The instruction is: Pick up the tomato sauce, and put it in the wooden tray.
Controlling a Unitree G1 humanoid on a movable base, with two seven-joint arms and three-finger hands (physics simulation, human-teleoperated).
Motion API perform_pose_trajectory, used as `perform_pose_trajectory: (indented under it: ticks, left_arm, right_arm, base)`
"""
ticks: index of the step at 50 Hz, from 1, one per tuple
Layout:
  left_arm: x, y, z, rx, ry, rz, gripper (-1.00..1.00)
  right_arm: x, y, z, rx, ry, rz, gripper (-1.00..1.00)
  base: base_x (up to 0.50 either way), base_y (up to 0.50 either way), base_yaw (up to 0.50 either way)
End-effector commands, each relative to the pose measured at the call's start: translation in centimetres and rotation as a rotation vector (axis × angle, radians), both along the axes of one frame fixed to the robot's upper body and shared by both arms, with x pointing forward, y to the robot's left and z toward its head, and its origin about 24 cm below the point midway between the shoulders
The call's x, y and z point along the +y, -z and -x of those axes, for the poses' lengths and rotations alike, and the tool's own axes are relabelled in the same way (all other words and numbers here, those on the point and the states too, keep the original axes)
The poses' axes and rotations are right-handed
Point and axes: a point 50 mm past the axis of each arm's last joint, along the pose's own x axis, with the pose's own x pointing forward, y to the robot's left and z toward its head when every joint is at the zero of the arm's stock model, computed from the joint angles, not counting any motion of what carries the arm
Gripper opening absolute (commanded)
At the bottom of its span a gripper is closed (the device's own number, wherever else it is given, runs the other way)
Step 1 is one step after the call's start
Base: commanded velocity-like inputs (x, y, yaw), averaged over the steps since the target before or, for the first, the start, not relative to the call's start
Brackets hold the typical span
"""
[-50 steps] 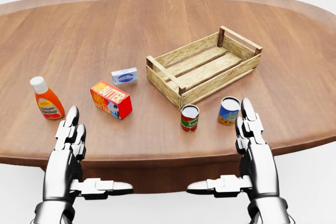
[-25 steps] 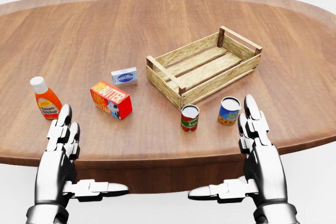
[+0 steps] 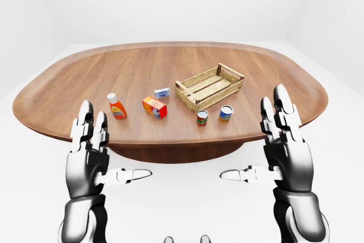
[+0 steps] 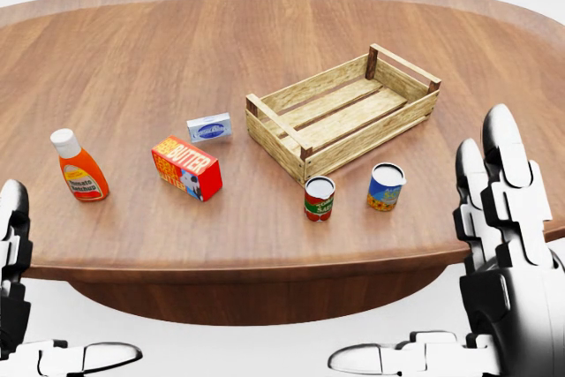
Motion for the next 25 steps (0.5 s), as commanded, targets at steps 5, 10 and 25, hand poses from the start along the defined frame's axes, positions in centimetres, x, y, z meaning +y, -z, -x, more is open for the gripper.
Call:
perform_pose_trajectory:
  ticks: [5, 10, 25]
  left_arm:
    - [0.43, -1.37, 1.03, -0.063, -0.016, -0.004, 1.0]
    - [0.35, -1.36, 1.05, -0.062, -0.012, -0.005, 1.0]
    - [0.52, -1.62, 1.32, -0.076, -0.014, 0.002, 1.0]
  right_arm:
    - [0.09, -1.19, 1.2, -0.049, -0.006, -0.009, 1.0]
    - [0.07, -1.26, 1.3, -0.052, -0.01, -0.014, 1.0]
    - [0.33, -0.98, 1.49, -0.029, -0.065, -0.004, 1.0]
  base:
    - [0.0, 0.0, 0.0]
    - [0.0, 0.0, 0.0]
    - [0.25, 0.0, 0.0]
